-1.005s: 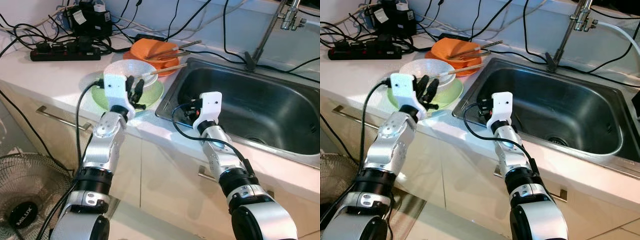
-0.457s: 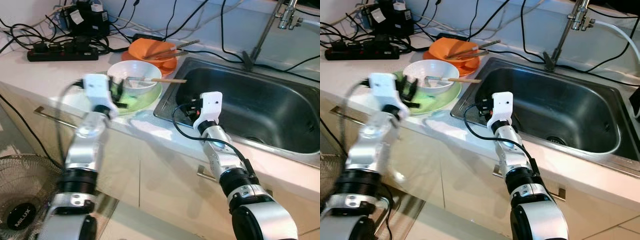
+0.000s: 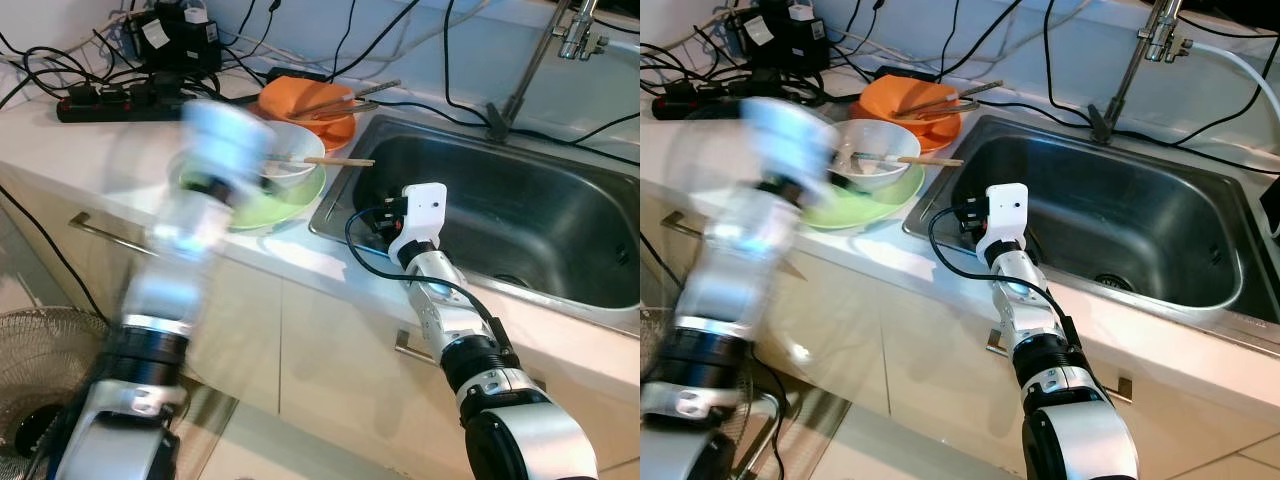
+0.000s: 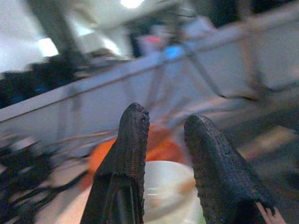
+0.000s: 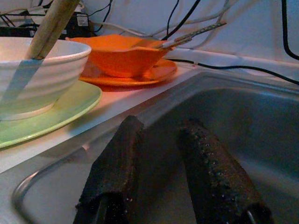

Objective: Kitchen organization

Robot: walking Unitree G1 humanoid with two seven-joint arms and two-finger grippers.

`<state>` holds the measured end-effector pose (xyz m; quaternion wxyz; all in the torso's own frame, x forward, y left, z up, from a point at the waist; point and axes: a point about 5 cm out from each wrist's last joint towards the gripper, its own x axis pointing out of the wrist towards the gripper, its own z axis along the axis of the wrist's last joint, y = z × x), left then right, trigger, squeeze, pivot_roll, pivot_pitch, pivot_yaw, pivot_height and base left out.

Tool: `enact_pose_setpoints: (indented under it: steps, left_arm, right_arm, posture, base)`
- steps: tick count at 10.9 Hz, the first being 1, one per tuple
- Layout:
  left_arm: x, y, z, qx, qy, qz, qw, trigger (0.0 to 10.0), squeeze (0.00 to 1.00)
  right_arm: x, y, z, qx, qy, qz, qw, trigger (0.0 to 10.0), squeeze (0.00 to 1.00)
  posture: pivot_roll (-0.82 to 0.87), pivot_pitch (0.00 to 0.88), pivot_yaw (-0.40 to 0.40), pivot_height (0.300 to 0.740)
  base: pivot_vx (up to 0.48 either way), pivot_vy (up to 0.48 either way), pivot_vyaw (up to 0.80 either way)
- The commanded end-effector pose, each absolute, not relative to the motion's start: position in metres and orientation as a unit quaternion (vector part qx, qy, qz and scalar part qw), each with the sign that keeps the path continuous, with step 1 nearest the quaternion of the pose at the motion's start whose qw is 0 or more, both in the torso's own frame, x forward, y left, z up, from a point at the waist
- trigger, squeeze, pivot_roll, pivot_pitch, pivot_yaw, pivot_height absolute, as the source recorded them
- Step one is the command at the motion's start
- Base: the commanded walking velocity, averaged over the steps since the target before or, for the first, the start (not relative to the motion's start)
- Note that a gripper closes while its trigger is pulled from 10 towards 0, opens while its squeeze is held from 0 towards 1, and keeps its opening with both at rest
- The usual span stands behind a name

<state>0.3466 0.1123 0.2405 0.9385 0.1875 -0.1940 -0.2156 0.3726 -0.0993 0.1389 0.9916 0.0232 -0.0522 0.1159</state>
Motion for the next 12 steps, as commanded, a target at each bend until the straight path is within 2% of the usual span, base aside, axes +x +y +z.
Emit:
enact_pose_setpoints:
  steps: [1,2,3,4,5,7,12]
  left_arm:
    - [0.345,0.098,0.233,0.214,-0.184,-0.257,0.924,10.0,0.0]
    - [0.344,0.087,0.228,0.23,-0.173,-0.285,0.914,10.0,0.0]
    - [0.347,0.078,0.22,0.271,-0.157,-0.302,0.901,10.0,1.0]
    - [0.354,0.073,0.213,0.324,-0.146,-0.3,0.885,10.0,0.93]
    - [0.36,0.071,0.212,0.353,-0.147,-0.29,0.877,10.0,0.0]
    - [0.37,0.068,0.218,0.384,-0.16,-0.26,0.871,10.0,0.0]
    - [0.388,0.059,0.217,0.402,-0.149,-0.243,0.87,10.0,0.0]
  right_arm:
    - [0.376,-0.102,0.144,0.028,-0.055,0.107,0.992,10.0,0.0]
    - [0.376,-0.104,0.144,0.028,-0.055,0.104,0.993,10.0,0.0]
    - [0.376,-0.105,0.143,0.028,-0.055,0.099,0.993,10.0,0.0]
    - [0.375,-0.105,0.142,0.03,-0.056,0.097,0.993,10.0,0.0]
    - [0.375,-0.105,0.142,0.031,-0.056,0.095,0.993,10.0,0.0]
    - [0.373,-0.104,0.141,0.032,-0.059,0.095,0.993,10.0,0.0]
    - [0.365,-0.105,0.134,0.034,-0.061,0.092,0.993,10.0,0.0]
  posture:
    - [0.23,0.007,-0.074,0.74]
    - [0.23,0.006,-0.069,0.74]
    - [0.23,0.004,-0.063,0.74]
    - [0.23,0.003,-0.059,0.74]
    - [0.22,0.001,-0.049,0.74]
    - [0.21,0.0,-0.036,0.74]
    - [0.16,0.034,-0.013,0.74]
  base:
    - [0.0,0.0,0.0]
    - [0.0,0.0,0.0]
    - [0.0,0.0,0.0]
    - [0.0,0.0,0.0]
    - [0.0,0.0,0.0]
    - [0.0,0.0,0.0]
    - [0.0,0.0,0.0]
